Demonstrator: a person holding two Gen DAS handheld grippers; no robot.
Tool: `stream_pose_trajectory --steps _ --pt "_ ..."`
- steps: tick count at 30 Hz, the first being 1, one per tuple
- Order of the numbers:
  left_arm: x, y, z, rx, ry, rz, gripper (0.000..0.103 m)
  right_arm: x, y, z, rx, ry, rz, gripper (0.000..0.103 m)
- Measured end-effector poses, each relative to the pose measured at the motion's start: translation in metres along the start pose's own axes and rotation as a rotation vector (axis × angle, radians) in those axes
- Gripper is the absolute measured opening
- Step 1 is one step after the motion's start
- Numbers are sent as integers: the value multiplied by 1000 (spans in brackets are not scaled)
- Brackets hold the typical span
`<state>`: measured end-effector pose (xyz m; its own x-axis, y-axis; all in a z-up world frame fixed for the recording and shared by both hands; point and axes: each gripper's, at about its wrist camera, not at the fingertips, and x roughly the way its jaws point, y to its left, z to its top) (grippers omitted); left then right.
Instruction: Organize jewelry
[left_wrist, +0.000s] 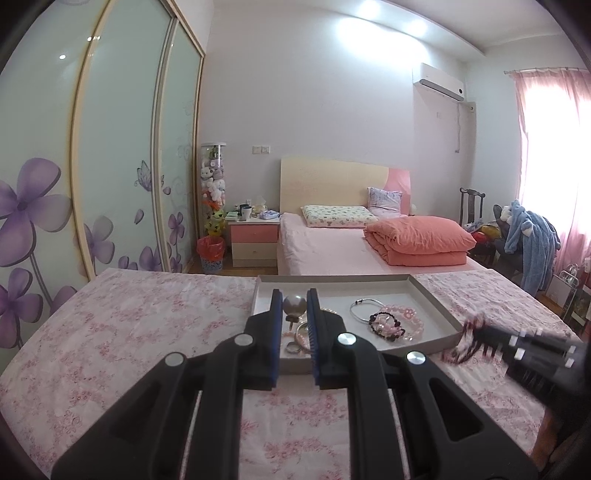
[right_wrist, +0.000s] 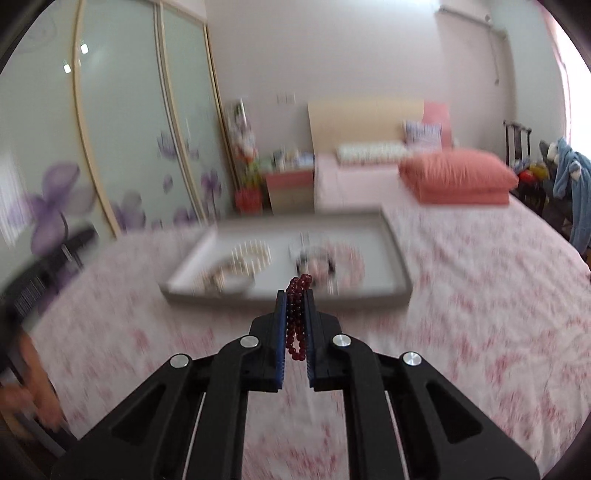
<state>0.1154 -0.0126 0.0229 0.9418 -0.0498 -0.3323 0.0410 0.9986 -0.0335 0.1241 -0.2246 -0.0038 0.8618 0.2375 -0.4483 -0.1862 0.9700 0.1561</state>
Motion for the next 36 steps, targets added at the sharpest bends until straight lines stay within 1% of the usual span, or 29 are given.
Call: stream_pose_trajectory --steps 3,7,10,12,17,23,25,27,28,30,31,32,36 --pt "7 -8 3 14 -5 -16 14 -1 1 16 6 -64 8 10" --pt "19 -18 8 31 -6 -29 14 4 0 33 20 -126 8 10" --pt "32 -22 10 36 0 -42 14 10 -2 41 20 -151 0 10" --pt "42 -24 12 36 6 -47 14 20 -4 46 26 -152 -1 10" --pt "77 -27 17 26 39 -82 14 54 -7 53 41 -106 6 10" --pt "131 -31 9 21 132 -105 14 111 -22 56 101 3 22 10" --pt "148 -33 4 20 161 -104 14 124 -25 54 111 42 27 10" --pt "163 -31 1 10 189 -101 15 133 -27 51 125 91 32 10" --pt "167 -29 1 0 197 -100 16 134 -29 50 132 101 30 11" --pt "170 -21 1 -24 204 -105 22 131 -34 48 140 100 19 19" --pt "170 -17 1 -31 204 -102 24 126 -37 47 149 89 8 31" --pt "168 -12 2 -42 201 -101 27 125 -39 47 158 84 3 38" --pt "159 11 9 -94 197 -87 30 113 -49 45 212 88 4 38"
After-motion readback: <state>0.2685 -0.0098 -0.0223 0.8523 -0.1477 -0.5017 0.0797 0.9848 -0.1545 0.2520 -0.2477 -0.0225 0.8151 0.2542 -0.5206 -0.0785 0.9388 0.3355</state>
